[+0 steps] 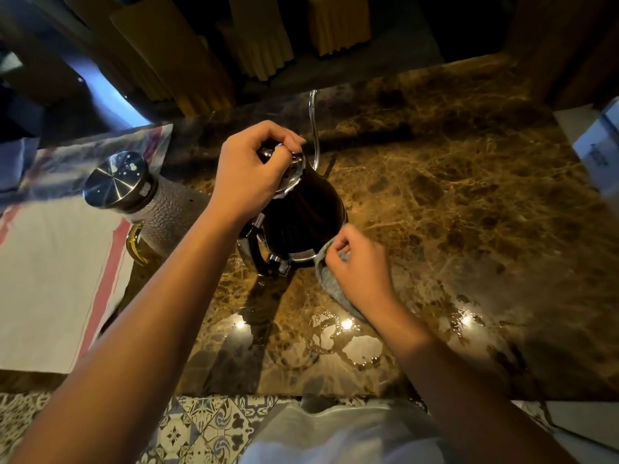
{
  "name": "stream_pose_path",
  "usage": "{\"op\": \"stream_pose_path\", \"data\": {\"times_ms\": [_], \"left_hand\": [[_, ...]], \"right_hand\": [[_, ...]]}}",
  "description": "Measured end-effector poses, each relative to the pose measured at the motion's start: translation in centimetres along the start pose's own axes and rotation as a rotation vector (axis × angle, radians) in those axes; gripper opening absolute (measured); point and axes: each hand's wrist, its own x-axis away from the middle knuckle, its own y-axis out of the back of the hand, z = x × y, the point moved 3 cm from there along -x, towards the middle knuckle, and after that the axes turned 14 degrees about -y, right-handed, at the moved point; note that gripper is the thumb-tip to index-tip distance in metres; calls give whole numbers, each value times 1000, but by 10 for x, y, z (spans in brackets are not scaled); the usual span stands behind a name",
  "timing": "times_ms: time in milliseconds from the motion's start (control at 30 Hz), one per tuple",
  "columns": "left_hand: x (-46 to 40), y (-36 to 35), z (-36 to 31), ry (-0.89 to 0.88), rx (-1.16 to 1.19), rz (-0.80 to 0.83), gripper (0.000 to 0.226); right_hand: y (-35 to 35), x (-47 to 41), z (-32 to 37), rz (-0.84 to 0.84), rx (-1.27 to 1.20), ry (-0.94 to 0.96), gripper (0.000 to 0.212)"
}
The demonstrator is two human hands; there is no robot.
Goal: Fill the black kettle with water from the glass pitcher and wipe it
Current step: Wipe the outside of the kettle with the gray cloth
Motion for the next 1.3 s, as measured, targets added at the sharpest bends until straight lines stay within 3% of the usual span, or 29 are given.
{"op": "stream_pose_path", "data": {"times_ms": [100, 233, 500, 700, 800, 967, 1033, 1133, 1300], "left_hand": [[1, -1, 0, 8, -11, -23, 15], [1, -5, 0, 30, -39, -82, 15], [2, -6, -1, 27, -45, -96, 14], [3, -5, -2, 25, -33, -98, 15], [3, -5, -1, 34, -30, -92, 15], [2, -4, -3, 35, -19, -92, 15], [2, -4, -4, 31, -15, -87, 15], [2, -5, -4, 28, -27, -89, 15], [2, -5, -4, 40, -29, -90, 15]], "right_hand": [[-8, 20, 8, 32, -120, 78, 18], [14, 18, 41, -133, -294, 200, 5], [-22, 17, 42, -201, -32, 461, 9], [-27, 23, 13, -148, 67, 343, 8], [-8, 20, 8, -150, -27, 272, 9], [45, 1, 52, -304, -301, 304, 2], [51, -14, 70, -318, -352, 315, 8], [33, -30, 76, -220, -297, 309, 16], [20, -26, 34, -204, -226, 242, 9]]}}
